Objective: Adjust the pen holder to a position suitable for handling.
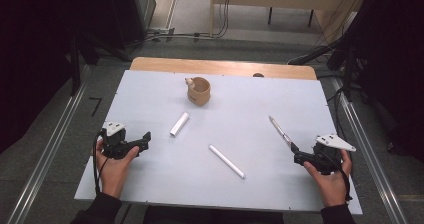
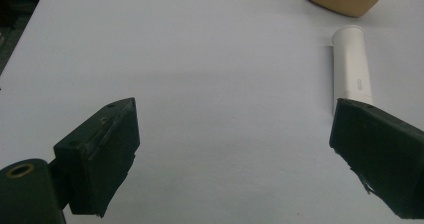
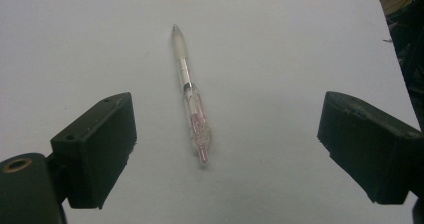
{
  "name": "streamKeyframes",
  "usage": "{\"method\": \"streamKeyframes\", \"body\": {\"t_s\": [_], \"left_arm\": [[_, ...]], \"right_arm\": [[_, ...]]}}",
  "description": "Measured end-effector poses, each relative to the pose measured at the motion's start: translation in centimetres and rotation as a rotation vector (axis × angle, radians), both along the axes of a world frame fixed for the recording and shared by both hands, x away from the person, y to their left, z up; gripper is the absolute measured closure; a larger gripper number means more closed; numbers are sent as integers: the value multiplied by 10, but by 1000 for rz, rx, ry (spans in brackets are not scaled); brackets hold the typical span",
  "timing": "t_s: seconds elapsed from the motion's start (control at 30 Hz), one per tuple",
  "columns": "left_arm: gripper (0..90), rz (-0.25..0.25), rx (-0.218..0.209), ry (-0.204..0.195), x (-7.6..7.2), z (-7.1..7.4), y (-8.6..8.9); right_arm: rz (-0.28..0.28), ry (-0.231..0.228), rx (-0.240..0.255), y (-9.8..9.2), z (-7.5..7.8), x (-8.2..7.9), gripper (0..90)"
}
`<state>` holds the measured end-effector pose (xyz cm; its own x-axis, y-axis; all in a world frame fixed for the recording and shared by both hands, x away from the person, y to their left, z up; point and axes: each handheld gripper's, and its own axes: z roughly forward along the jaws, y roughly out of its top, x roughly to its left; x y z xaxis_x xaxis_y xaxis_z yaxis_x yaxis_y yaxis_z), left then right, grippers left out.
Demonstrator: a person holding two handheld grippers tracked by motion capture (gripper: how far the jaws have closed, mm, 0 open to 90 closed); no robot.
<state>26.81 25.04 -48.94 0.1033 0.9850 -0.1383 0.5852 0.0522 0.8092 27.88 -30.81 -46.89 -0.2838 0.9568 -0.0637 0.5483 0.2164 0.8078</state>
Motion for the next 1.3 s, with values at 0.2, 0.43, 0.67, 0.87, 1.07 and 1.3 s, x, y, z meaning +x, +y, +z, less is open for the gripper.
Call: {"method": "streamKeyframes", "body": {"t_s": [0.2, 0.43, 0.67, 0.87, 1.07, 1.3], "left_arm": [[65, 0, -11, -1, 2, 1, -1], [65, 0, -54, 14, 11, 0, -1], [66, -15, -72, 19, 22, 3, -6], [66, -28, -95, 23, 34, 7, -12], [66, -18, -107, 1, 52, 12, -17], [70, -37, -106, 1, 68, 19, -30]], "right_arm": [[-5, -6, 3, -1, 1, -1, 72], [-5, -4, 2, 0, 0, -1, 72], [-10, 0, 5, -1, 0, 0, 72], [-10, 1, 3, -1, 0, 0, 72], [-14, 10, 4, -1, -1, 0, 72], [-13, 5, 6, -1, -1, 0, 73]]}}
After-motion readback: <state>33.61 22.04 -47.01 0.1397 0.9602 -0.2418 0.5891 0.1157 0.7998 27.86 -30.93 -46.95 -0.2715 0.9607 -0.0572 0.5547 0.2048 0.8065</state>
